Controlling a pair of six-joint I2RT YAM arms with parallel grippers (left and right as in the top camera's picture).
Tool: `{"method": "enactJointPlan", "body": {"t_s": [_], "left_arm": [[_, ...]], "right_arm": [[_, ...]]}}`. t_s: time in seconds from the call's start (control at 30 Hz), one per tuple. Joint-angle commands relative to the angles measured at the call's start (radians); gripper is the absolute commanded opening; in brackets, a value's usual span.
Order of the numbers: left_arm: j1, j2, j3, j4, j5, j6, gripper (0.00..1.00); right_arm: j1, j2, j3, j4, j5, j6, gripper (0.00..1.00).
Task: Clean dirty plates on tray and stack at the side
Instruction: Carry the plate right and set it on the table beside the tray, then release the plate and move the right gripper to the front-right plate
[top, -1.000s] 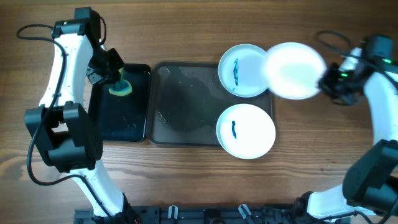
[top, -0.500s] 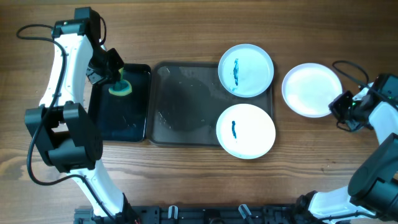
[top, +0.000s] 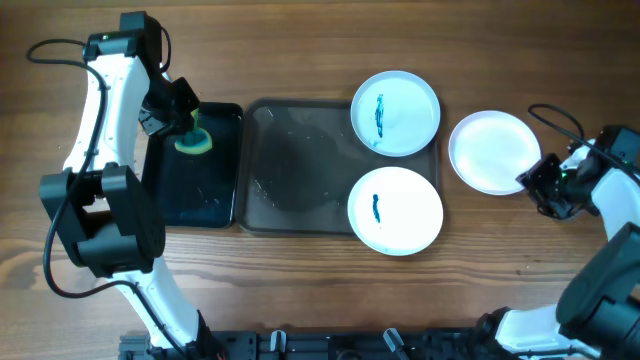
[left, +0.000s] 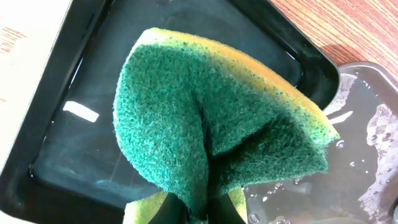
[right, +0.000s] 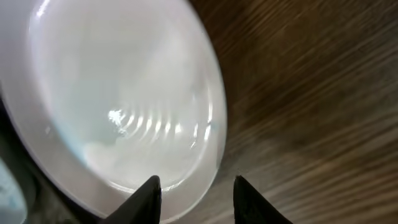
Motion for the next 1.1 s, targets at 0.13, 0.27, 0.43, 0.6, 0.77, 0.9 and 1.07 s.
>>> {"method": "enactJointPlan", "body": {"t_s": [0.13,0.27,0.43,0.6,0.77,0.9,1.07], "left_arm": [[0.001,-0.036,0.019,0.000,-0.005,0.020,0.04],[0.001,-0.036,0.019,0.000,-0.005,0.020,0.04],[0.001,-0.036,0.019,-0.001,-0.005,0.020,0.04],[0.001,-0.036,0.019,-0.001,-0.005,0.021,0.04],[0.001,-0.036,0.019,0.000,-0.005,0.038,0.04],[0.001,-0.036,0.019,0.000,-0.006,0.047,0.04],[0.001,-0.036,0.019,0.000,-0.006,0.047,0.04]], "right_arm": [[0.083,-0.177,0.023,-0.127,-0.146,-0.065,0.44],[0.279,-0.185,0.022,-0.218,-0.119,-0.110,0.44],[0.480,-0.153,0.020,-0.283,0.055,-0.109,0.45],[0.603,-0.079,0.016,-0.282,0.130,-0.105,0.45],[0.618,-0.010,0.016,-0.271,0.185,-0.105,0.44],[0.618,0.032,0.016,-0.262,0.197,-0.104,0.36],[0.619,0.041,0.016,-0.248,0.181,-0.101,0.29]]}}
